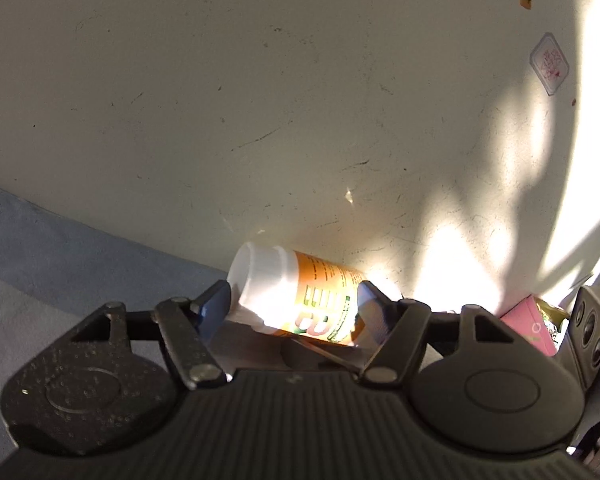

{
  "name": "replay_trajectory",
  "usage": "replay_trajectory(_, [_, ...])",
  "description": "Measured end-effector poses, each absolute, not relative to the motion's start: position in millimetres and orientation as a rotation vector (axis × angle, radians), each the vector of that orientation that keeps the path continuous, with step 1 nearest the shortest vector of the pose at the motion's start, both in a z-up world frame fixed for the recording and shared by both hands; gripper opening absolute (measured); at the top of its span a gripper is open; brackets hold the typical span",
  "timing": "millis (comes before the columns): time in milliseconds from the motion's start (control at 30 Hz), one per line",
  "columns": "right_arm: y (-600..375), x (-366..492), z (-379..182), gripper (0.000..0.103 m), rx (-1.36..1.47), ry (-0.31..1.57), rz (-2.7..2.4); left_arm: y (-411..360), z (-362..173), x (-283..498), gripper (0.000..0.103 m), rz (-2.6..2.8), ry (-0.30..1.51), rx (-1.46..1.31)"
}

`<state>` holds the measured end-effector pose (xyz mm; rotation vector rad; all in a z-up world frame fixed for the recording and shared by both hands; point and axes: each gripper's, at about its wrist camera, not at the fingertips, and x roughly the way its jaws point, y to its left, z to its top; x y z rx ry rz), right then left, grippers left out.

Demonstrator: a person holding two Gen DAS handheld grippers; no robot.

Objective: Organize objects

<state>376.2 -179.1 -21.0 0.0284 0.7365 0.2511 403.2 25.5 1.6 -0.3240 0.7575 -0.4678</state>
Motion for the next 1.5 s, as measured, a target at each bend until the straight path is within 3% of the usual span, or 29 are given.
replay_trajectory(167, [-173.9, 357.1, -13.4, 0.073, -0.013, 0.7, 0.224, 27.6, 11.8, 389.1, 0.061, -0.469, 0.733, -0.319])
replay_trajectory(600, [-187.2, 212.8, 71.3, 0.071, -0.017, 0.529, 0.167, -3.4, 100.1, 273.6, 0.061, -0.535, 0.588, -0.216])
replay_trajectory(833, [-246.0, 169.3, 104.8, 0.071, -0.008, 0.471, 0.083, -94.2, 120.8, 235.9, 0.061, -0.63, 0.543, -0.17])
replay_trajectory(1100, [-374.4, 113.0, 102.5, 0.071, 0.003, 0.47, -0.084, -196.7, 104.6, 188.8, 0.063, -0.804, 0.618, -0.14])
replay_trajectory(1267, [-423.2, 95.7, 65.6, 0.074, 0.045, 0.499, -0.184, -272.8, 80.6, 164.2, 0.063, -0.834, 0.683, -0.083])
replay_trajectory(1500, [-474.1, 58.8, 41.1, 0.077, 0.196, 0.486, -0.267, -292.4, 83.4, 134.7, 0.065, -0.639, 0.61, 0.009])
